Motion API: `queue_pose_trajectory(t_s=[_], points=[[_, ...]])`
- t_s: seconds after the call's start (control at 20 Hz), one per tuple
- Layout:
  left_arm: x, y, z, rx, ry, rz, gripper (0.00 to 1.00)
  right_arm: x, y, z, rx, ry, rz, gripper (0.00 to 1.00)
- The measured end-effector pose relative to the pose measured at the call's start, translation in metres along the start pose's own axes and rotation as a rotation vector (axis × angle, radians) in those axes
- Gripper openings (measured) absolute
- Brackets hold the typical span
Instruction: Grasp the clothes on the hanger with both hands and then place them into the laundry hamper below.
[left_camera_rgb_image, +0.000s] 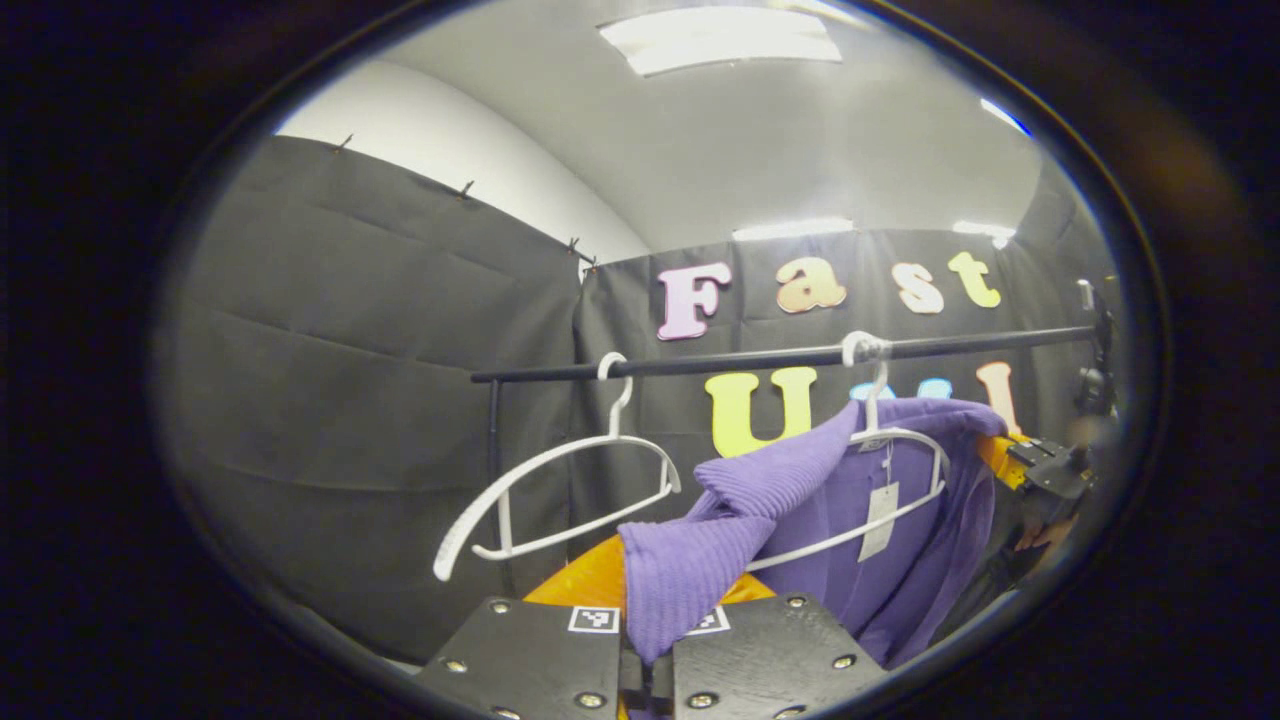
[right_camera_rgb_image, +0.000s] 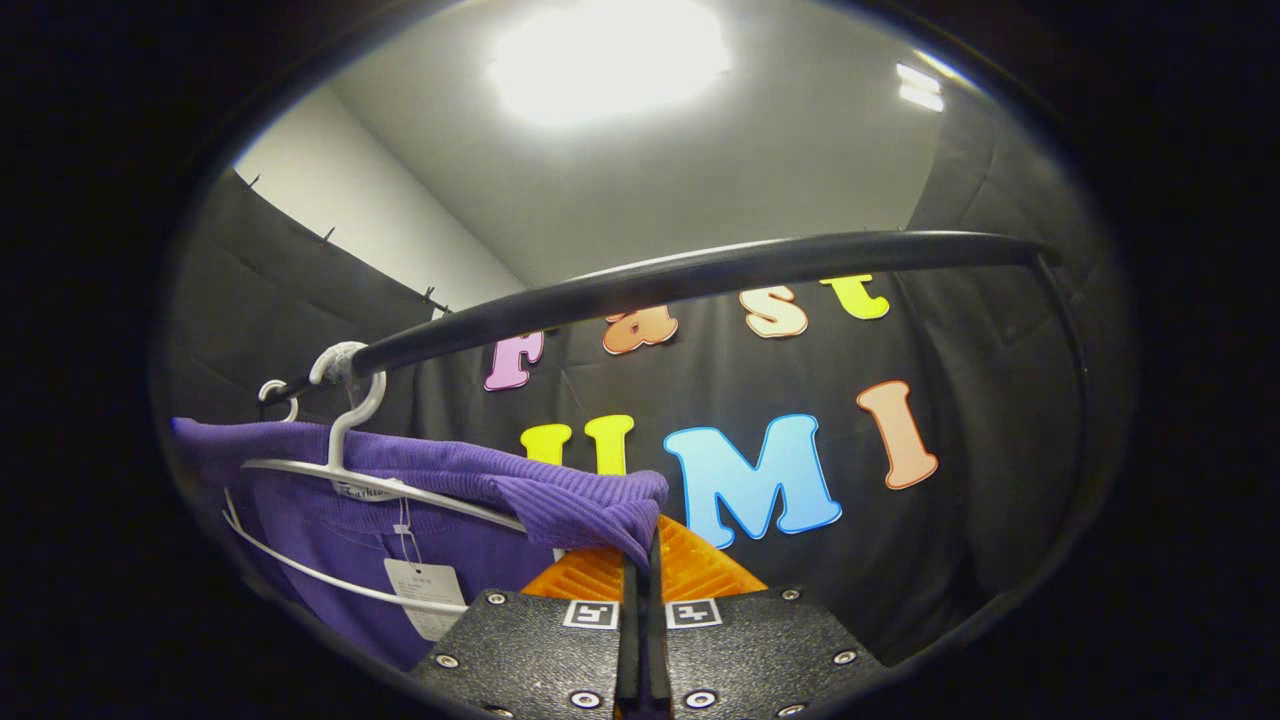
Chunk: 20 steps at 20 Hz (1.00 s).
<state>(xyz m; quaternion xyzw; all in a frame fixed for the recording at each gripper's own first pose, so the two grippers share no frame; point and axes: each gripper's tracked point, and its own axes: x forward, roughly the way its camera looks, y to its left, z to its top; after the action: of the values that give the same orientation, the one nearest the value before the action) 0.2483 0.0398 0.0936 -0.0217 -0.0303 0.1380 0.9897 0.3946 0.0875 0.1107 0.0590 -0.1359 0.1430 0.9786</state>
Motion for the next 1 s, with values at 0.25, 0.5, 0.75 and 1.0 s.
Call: queue_pose_trajectory(t_s=[0.25,0.5,0.75,1.0], points=[[0.019,0.027,0.018,-0.013,-0.029,0.012,0.0,0.011,-0.007,0.001,-0.011,-0.011,-0.009,0.02],[0.044,0.043,0.031,0.009,-0.054,0.012,0.0,0.018,-0.009,-0.005,-0.039,-0.011,-0.015,0.02],[0.077,0.057,0.029,0.013,-0.043,-0.002,0.0,0.029,-0.007,-0.009,-0.112,-0.049,-0.018,0.03],[0.105,0.046,0.009,0.058,0.002,-0.066,0.0,0.039,-0.019,-0.017,-0.098,-0.037,-0.066,0.03]])
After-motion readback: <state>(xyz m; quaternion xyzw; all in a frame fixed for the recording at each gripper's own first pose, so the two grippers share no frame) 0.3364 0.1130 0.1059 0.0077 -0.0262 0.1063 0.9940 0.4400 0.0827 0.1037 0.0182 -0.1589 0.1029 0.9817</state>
